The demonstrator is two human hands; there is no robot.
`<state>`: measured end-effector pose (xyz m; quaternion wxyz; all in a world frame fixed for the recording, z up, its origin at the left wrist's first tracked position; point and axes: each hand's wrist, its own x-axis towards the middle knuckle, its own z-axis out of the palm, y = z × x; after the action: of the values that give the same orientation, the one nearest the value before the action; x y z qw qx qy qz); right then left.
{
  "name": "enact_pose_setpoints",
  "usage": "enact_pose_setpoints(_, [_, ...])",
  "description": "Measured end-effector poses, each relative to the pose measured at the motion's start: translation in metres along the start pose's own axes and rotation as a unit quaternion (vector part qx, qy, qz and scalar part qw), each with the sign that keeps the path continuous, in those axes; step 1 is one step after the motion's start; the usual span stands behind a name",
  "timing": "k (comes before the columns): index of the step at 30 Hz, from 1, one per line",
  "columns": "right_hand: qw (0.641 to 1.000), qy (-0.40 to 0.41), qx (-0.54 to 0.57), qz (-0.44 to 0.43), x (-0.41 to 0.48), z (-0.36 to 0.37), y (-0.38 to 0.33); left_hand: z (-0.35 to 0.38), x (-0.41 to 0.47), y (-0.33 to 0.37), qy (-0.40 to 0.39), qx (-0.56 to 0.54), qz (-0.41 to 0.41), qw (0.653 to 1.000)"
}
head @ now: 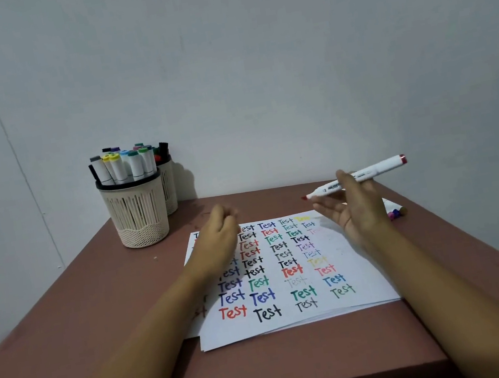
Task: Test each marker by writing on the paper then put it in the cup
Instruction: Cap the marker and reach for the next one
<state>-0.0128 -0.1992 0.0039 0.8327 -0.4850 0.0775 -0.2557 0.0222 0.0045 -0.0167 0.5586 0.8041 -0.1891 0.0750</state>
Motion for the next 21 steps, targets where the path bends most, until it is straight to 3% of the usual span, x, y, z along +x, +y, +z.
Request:
enact_pose_setpoints(4, [0.977, 0.032, -0.21, -0.023, 0.006, -0.006, 0.011, 0.001, 0.005, -0.005, -0.006, 0.023, -0.016, 1.0])
enact_pose_setpoints(8, [0.945, 0.017, -0.322, -0.053, 0.007, -0.007, 0.023, -0.002, 0.006, -0.009, -0.017, 0.024, -0.021, 0.999])
enact_pose_setpoints(21, [0.924, -0.003, -0.379, -0.045, 0.003, -0.007, 0.025, -0.002, 0.006, -0.01, -0.019, 0.036, -0.026, 0.999])
